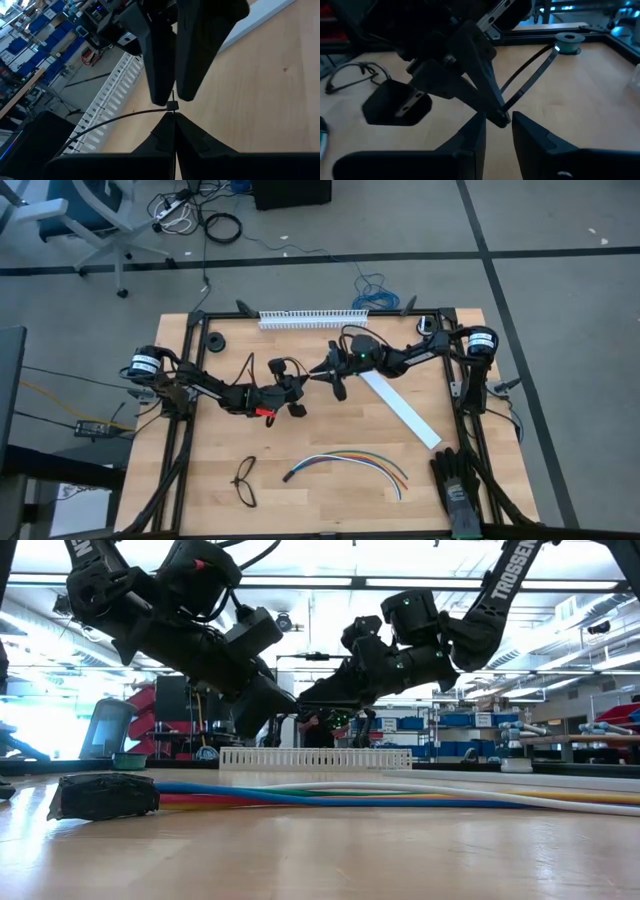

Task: Ziptie cables
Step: Wrap the zip tie around the cable wires

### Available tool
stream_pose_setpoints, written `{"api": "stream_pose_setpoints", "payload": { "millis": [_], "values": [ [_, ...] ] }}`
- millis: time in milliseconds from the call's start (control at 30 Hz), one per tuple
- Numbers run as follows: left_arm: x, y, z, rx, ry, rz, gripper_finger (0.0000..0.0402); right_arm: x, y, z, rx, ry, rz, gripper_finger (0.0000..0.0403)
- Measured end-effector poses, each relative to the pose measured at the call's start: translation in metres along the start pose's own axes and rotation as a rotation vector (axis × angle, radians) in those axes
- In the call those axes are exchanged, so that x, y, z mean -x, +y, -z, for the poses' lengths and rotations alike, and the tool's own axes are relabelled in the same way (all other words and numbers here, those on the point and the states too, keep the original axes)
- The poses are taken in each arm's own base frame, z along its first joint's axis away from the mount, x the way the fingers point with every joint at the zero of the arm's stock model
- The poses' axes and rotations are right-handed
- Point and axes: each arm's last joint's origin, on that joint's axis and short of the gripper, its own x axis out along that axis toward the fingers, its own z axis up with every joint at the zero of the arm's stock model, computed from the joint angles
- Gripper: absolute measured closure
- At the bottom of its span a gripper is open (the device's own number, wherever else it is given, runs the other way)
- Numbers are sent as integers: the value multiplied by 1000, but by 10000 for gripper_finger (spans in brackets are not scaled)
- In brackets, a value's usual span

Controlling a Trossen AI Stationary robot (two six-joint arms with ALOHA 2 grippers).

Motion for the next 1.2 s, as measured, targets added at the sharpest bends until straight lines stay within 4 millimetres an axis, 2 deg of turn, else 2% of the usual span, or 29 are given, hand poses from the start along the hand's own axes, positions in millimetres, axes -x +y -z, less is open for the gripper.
{"api": "stream_pose_setpoints", "payload": {
  "millis": [133, 267, 333, 633, 833, 1200],
  "values": [
    [0, 0, 0, 13, 0, 1, 389, -1, 3, 0, 39, 1, 0, 332],
    [0, 0, 0, 13, -3, 9, 389, -1, 3, 1, 51, 7, 0, 384],
    [0, 0, 0, 13, -4, 14, 389, -1, 3, 1, 50, 8, 1, 396],
    [0, -1, 0, 13, -4, 17, 388, -2, 4, 1, -4, 14, 9, 402],
    [7, -6, -3, 13, -15, -20, 376, 0, 0, 0, -63, 5, 12, 403],
    [11, -9, -6, -17, -24, -37, 325, 0, -1, 0, -100, 8, 9, 403]
  ]
}}
